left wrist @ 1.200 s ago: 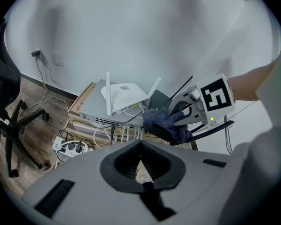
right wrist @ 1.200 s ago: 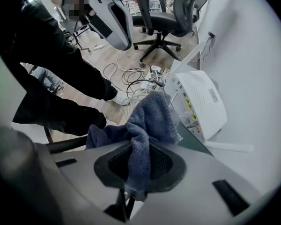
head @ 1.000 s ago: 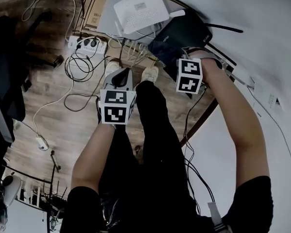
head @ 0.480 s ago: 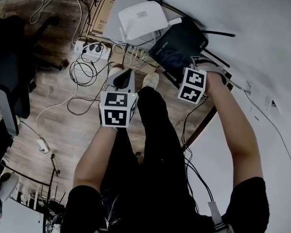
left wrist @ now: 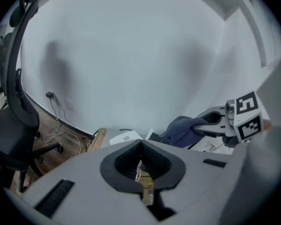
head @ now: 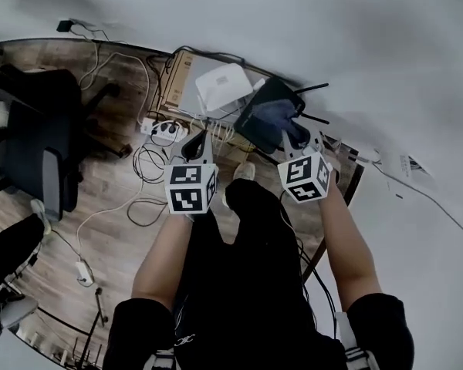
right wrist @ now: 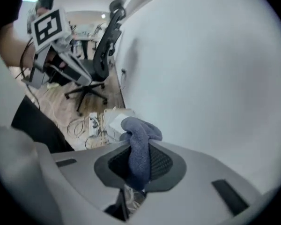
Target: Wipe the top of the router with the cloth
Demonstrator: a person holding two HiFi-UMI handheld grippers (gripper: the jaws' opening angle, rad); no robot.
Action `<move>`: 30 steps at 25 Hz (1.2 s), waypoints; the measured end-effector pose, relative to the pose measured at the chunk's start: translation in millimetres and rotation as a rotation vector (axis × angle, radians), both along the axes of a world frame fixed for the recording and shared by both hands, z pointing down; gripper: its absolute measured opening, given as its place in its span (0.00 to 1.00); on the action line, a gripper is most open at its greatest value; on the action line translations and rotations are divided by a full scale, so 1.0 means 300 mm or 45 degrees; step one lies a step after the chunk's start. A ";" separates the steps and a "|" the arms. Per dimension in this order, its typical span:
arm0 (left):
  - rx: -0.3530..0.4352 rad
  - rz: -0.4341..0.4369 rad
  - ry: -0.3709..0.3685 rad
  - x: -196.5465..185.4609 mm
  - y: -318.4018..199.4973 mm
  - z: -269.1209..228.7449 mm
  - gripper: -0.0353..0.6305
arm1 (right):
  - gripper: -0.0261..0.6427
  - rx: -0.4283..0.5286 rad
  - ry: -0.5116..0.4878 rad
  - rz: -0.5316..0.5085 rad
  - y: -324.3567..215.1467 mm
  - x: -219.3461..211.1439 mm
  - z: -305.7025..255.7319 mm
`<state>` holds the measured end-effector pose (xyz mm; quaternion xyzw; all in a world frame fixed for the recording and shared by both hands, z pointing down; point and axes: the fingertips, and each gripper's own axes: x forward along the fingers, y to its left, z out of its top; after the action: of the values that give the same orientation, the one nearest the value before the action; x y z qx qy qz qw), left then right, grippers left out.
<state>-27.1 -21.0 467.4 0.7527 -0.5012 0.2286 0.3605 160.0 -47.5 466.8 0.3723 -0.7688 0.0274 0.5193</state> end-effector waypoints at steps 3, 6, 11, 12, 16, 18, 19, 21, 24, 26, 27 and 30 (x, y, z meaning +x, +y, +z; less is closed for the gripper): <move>0.095 -0.025 0.006 -0.012 -0.026 -0.213 0.06 | 0.10 0.084 -0.263 0.200 0.011 -0.040 -0.214; 0.195 -0.028 -0.005 -0.023 -0.039 -0.442 0.06 | 0.10 0.209 -0.523 0.335 0.003 -0.061 -0.466; 0.319 -0.041 -0.005 -0.066 -0.004 -0.789 0.06 | 0.10 0.443 -0.832 0.444 0.025 -0.054 -0.874; 0.342 -0.034 -0.005 -0.077 -0.006 -0.860 0.06 | 0.10 0.495 -0.879 0.452 0.029 -0.054 -0.955; 0.506 0.012 -0.069 -0.127 -0.066 -1.172 0.06 | 0.10 0.712 -0.997 0.433 0.026 -0.064 -1.261; 0.595 0.014 -0.079 -0.125 -0.104 -1.301 0.06 | 0.10 0.796 -1.024 0.432 0.015 -0.043 -1.350; 0.631 0.012 -0.083 -0.111 -0.121 -1.345 0.06 | 0.10 0.831 -1.034 0.444 0.007 -0.018 -1.367; 0.699 0.019 -0.104 -0.066 -0.159 -1.407 0.06 | 0.10 0.889 -1.076 0.492 -0.024 0.048 -1.373; 0.785 0.027 -0.105 -0.070 -0.197 -1.529 0.06 | 0.10 0.960 -1.146 0.556 -0.061 0.072 -1.480; 0.820 0.023 -0.056 -0.112 -0.194 -1.616 0.06 | 0.10 1.013 -1.142 0.566 -0.058 0.044 -1.609; 0.832 0.025 -0.036 -0.124 -0.184 -1.645 0.06 | 0.10 1.038 -1.137 0.569 -0.052 0.034 -1.659; 0.860 0.051 -0.018 -0.107 -0.139 -1.653 0.06 | 0.10 1.083 -1.138 0.592 -0.027 0.043 -1.696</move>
<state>-59.1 -62.6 -28.6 0.8378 -0.5362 0.0619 0.0827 172.8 -55.5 -42.0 0.6541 -0.7537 -0.0153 -0.0616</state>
